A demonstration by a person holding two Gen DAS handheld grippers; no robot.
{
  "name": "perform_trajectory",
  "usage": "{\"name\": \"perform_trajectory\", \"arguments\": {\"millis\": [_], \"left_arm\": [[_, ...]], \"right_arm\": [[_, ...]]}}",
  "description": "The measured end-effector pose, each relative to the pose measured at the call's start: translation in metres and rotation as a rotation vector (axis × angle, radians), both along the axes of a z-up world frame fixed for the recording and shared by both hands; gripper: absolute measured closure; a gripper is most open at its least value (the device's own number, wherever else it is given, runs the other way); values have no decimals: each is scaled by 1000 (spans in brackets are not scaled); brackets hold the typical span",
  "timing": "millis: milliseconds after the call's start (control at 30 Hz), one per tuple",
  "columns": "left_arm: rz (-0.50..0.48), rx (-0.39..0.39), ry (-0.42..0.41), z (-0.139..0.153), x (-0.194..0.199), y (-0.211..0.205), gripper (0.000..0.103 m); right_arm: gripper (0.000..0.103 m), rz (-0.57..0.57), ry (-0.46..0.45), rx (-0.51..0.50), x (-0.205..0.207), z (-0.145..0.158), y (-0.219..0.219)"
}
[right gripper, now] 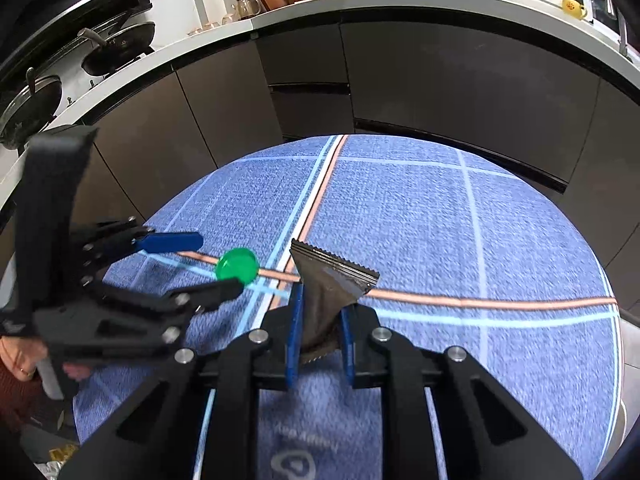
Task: Collect trash
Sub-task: 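Grasp the brown wrapper with the right gripper while the left gripper grasps the green cap, then carry the green cap and brown wrapper over the white bin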
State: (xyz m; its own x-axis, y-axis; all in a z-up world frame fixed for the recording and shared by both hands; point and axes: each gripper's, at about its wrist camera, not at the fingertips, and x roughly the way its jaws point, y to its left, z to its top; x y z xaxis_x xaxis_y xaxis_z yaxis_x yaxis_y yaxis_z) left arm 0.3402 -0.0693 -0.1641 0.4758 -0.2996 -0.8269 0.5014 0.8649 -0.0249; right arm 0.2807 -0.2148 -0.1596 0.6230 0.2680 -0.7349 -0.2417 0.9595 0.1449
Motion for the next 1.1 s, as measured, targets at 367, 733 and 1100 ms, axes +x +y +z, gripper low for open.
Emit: {"name": "perform_trajectory", "arguments": {"millis": [367,733,1100], "left_arm": [[8,60,-4,-9,5,-12,69],[32,40,-33,13,-10,-12,69],[-41,-53,-145,82,-54,-46,69]], "right_arm": [[84,-37,0,20,-21,2,-14],[84,-47,-45,41,-47,21,-22],[84,-103,-164,73,-101,67,-56]]}}
